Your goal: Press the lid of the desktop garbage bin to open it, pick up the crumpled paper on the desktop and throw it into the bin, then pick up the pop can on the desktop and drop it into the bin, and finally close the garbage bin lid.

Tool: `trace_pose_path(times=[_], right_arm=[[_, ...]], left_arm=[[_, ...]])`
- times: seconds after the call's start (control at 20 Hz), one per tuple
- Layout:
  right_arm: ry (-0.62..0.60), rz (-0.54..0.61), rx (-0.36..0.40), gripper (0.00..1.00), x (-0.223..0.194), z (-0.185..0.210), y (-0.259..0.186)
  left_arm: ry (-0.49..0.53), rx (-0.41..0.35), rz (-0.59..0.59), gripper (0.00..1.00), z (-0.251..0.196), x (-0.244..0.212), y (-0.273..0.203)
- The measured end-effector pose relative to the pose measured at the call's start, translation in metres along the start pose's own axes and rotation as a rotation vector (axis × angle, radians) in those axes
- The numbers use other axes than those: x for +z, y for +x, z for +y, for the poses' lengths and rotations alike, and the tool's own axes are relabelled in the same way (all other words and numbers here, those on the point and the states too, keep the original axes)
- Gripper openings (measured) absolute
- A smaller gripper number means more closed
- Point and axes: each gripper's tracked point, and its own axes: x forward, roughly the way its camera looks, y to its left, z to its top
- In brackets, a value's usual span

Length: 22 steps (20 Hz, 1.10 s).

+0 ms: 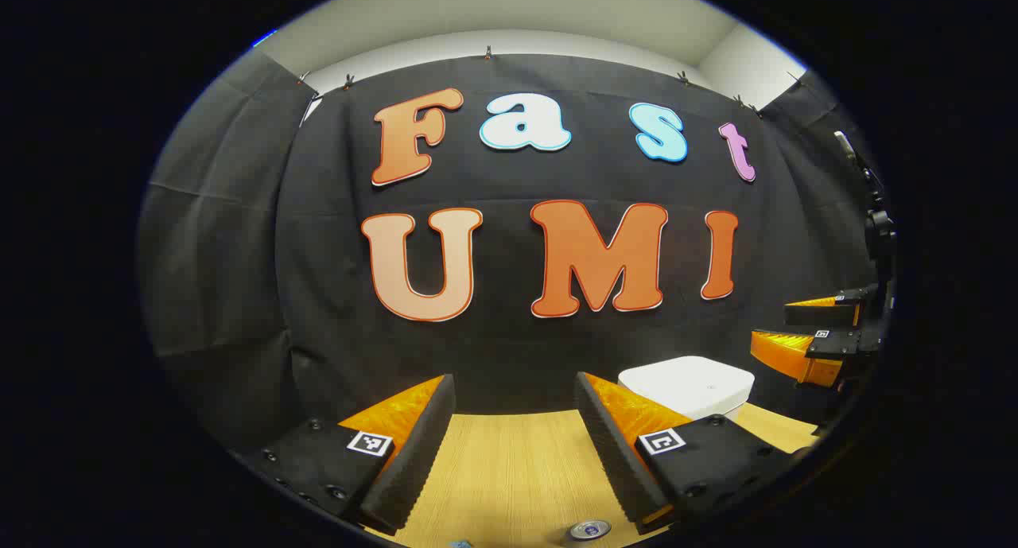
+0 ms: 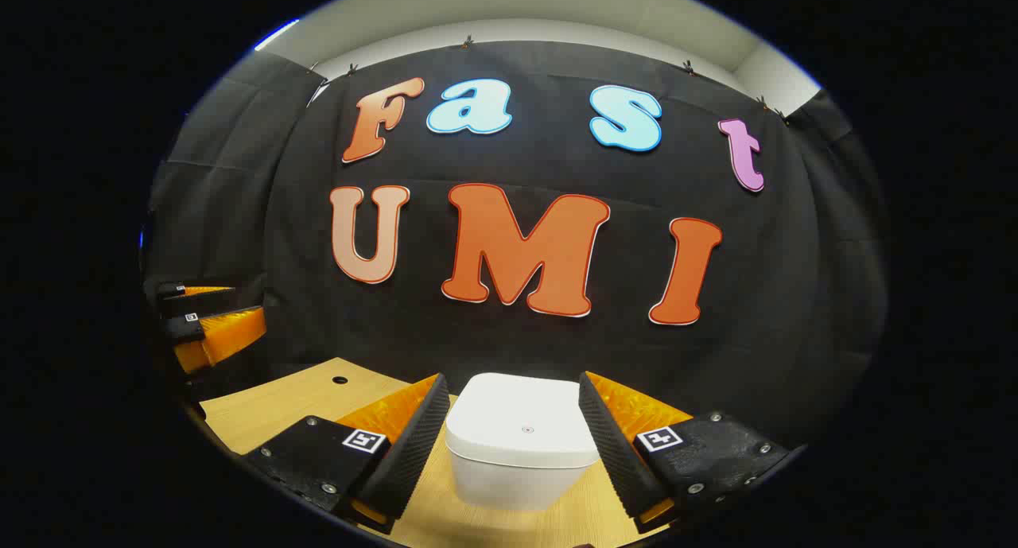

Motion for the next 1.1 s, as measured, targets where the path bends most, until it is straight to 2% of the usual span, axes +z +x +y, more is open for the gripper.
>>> trace_pose_path(times=[0.05,1.1], right_arm=[[-0.001,0.0,0.0,0.99,0.0,0.0,0.0],[0.004,0.03,0.003,0.98,-0.004,0.009,0.011]], left_arm=[[0.001,0.0,0.002,0.96,0.0,0.0,0.001],[0.022,0.014,0.023,0.96,0.01,-0.012,0.007]])
